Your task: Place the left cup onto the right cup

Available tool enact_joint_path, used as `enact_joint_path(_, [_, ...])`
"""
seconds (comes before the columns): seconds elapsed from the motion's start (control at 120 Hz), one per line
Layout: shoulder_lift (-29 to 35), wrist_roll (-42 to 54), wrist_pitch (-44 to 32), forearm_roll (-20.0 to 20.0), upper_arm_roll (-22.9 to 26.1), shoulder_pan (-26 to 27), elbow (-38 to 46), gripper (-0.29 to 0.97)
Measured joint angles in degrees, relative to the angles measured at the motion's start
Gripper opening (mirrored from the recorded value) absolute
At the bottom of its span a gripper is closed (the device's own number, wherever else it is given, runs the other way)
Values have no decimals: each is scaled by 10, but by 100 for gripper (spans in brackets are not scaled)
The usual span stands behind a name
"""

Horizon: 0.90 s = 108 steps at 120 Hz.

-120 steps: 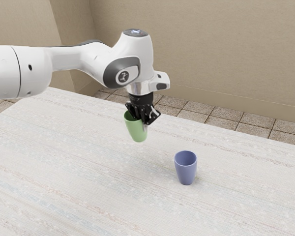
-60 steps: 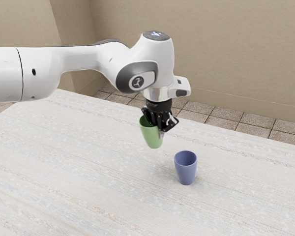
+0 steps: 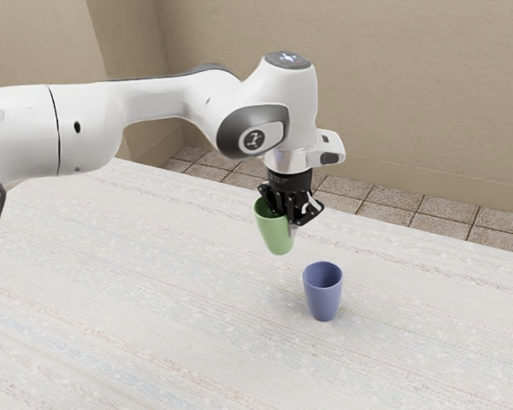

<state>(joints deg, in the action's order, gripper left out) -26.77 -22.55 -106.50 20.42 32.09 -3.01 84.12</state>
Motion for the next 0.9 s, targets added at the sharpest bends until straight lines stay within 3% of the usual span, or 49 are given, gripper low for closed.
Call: enact_joint_path(0.9, [-68, -5, 12, 25, -1, 29, -66, -10])
